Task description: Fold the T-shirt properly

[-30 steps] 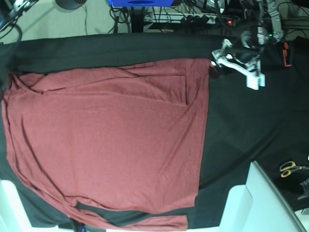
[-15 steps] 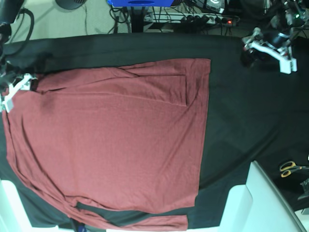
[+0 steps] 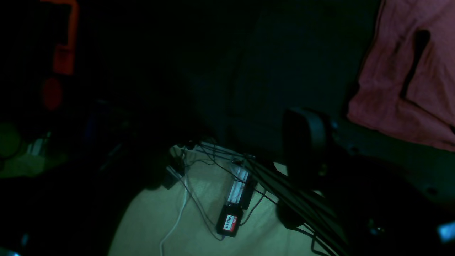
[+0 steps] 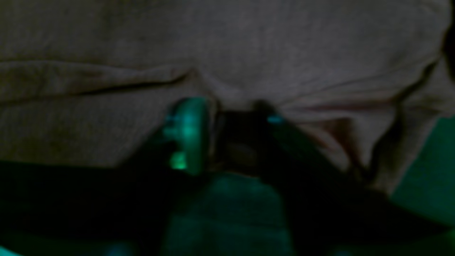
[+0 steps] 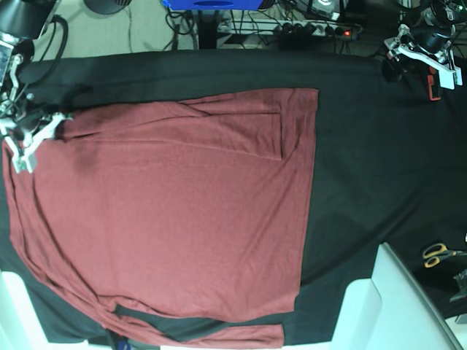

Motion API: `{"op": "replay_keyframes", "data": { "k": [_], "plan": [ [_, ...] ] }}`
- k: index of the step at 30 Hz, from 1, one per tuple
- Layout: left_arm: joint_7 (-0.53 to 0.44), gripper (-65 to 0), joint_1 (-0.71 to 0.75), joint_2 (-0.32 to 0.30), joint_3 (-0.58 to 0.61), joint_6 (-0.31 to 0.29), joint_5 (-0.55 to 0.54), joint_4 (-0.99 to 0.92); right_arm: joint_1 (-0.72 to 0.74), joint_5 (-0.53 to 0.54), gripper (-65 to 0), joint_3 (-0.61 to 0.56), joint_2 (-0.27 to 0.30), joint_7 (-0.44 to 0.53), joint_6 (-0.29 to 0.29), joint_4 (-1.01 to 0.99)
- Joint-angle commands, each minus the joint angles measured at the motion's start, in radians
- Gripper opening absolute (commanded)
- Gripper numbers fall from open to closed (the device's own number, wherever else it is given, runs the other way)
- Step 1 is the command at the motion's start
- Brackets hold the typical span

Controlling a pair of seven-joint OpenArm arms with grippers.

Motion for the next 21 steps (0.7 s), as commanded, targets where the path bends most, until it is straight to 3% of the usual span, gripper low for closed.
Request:
{"op": "replay_keyframes", "data": {
  "k": [1,3,12,21],
  "plan": [
    [-0.016,-17.8,0.007,-0.009,-0.004,-0.008,-0.013,0.01,0.016,0.012,-56.9,0.005,0.015,0.014,0.001,0.013],
    [-0.016,-17.8,0.006,-0.009,-0.002,-0.008,-0.013,0.01,0.016,0.012,-64.4,0.005,0.017,0.014,0.001,0.013],
    [-0.016,-17.8,0.004,-0.009,-0.002,-0.008,-0.013,0.01,0.038,0.011,-64.8,0.002,0.02,0.011,0.001,0.013],
    [-0.013,-17.8,-0.01,-0.009,-0.002,-0.008,-0.007,0.01,0.116,0.011,-64.8,0.002,0.024,-0.103,0.001,0.021]
  ]
}}
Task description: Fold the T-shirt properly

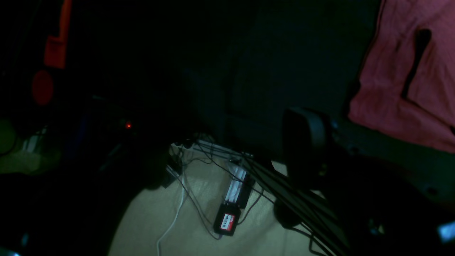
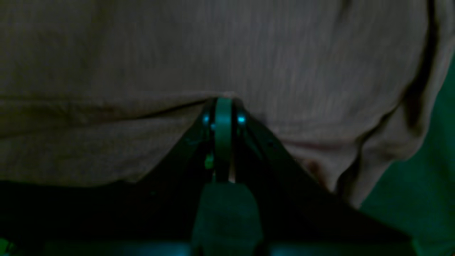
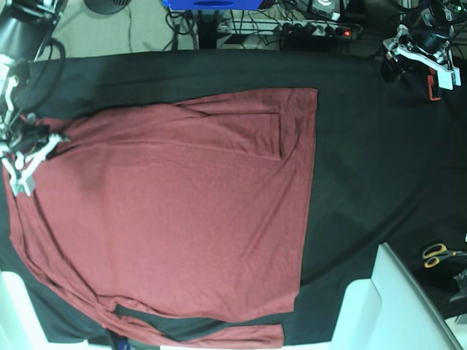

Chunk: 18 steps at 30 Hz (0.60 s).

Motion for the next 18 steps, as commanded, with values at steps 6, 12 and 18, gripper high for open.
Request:
{"op": "replay_keyframes", "data": {
  "k": [6,12,18],
  "plan": [
    [-0.014,-17.8,-0.002,-0.011,-0.004,-0.008,-0.013,0.013,0.056,0.009,-64.8,0.003,0.018,-0.019,0.0,0.02],
    [-0.014,-17.8,-0.002,-0.011,-0.004,-0.008,-0.013,0.013,0.105,0.009,-64.8,0.002,0.018,-0.065,0.0,0.018],
    [-0.014,-17.8,-0.003,-0.011,-0.004,-0.008,-0.013,0.013,0.142,0.009,-64.8,0.002,0.017,-0.066,0.0,0.012]
  ]
}}
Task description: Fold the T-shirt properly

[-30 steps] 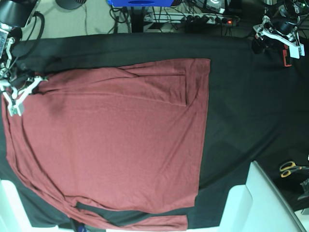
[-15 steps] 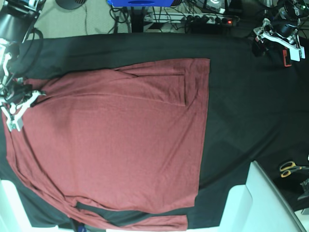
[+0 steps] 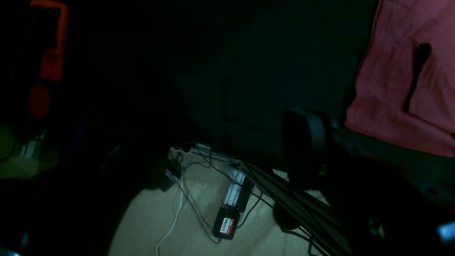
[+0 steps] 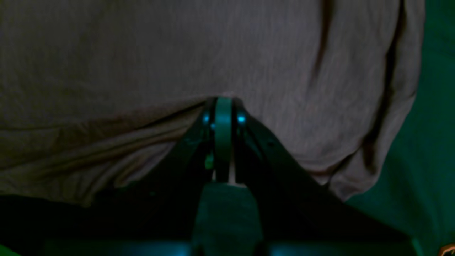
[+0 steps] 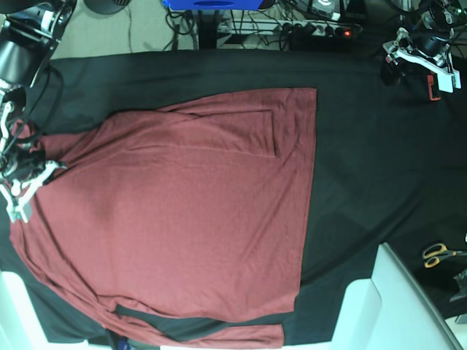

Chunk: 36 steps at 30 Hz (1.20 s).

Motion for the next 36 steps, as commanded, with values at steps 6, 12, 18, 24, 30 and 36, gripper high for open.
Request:
{"op": "replay_keyframes", "data": {
  "k": [6,12,18,24,30,36],
  "plan": [
    [-0.014,-17.8,-0.008,-0.011,-0.005,-0.008,-0.011,-0.016,0.061,0.01,-64.8,0.001,0.011,0.018,0.0,-0.029],
    [-0.014,-17.8,-0.017,-0.011,-0.005,-0.008,-0.01,-0.036,0.107,0.01,-64.8,0.003,0.01,0.078,0.0,-0.139],
    [-0.014,-17.8,-0.019,-0.011,-0.007,-0.008,-0.01,-0.042,0.134,0.01,-64.8,0.004,0.01,0.16,0.0,-0.236],
    [-0.014,-17.8,-0.019,-0.011,-0.007,-0.008,-0.01,-0.042,0.145,0.013,-64.8,0.004,0.008,0.241,0.0,-0.289],
    [-0.014,-17.8,-0.02,-0.011,-0.007,-0.008,-0.01,-0.042,0.171,0.013,-64.8,0.004,-0.012,0.264,0.0,-0.291],
    [-0.014,-17.8,-0.019,-0.011,-0.01,-0.008,-0.01,-0.042,0.177,0.014,-64.8,0.004,-0.012,0.287,0.0,-0.291]
  ]
}}
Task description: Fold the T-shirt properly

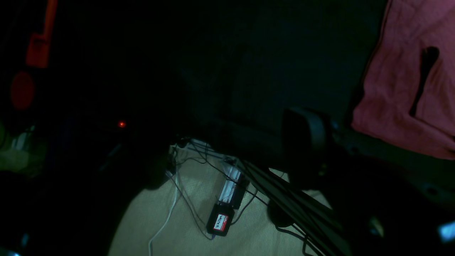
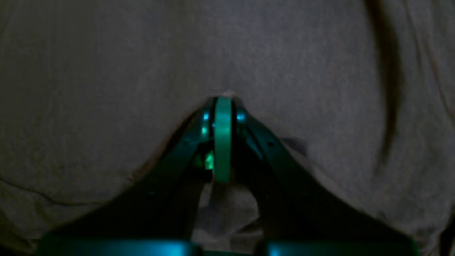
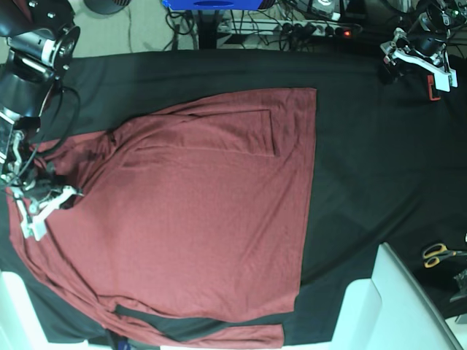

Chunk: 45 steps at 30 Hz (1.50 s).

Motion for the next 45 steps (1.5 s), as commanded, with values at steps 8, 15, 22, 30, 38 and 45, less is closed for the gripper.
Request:
{"op": "replay_keyframes", "data": {
  "k": [8,15,22,30,38,45],
  "plan": [
    [-0.015,-17.8,0.005,-0.011,-0.006,-0.008,-0.016,0.013,0.03,0.017,-64.8,0.002,-0.007,0.115,0.004,-0.024],
    [-0.015,-17.8,0.005,-0.011,-0.006,-0.008,-0.016,0.013,0.079,0.019,-64.8,0.011,-0.009,0.13,0.004,-0.144],
    [-0.015,-17.8,0.007,-0.011,-0.004,-0.008,-0.016,0.013,0.078,0.019,-43.1,0.011,-0.002,0.124,0.011,-0.11],
    [-0.016,-17.8,0.004,-0.011,-0.004,-0.008,-0.016,0.013,-0.085,0.066,-19.8,0.226,-0.041,0.113,0.006,0.248],
    [-0.018,-17.8,0.002,-0.011,-0.004,-0.008,-0.019,0.014,-0.16,0.068,-53.9,0.493,-0.036,0.021,0.004,0.225],
    [-0.018,-17.8,0.002,-0.011,-0.004,-0.008,-0.018,0.014,-0.137,0.068,-64.4,0.517,0.034,0.024,0.004,-0.019]
  ]
}}
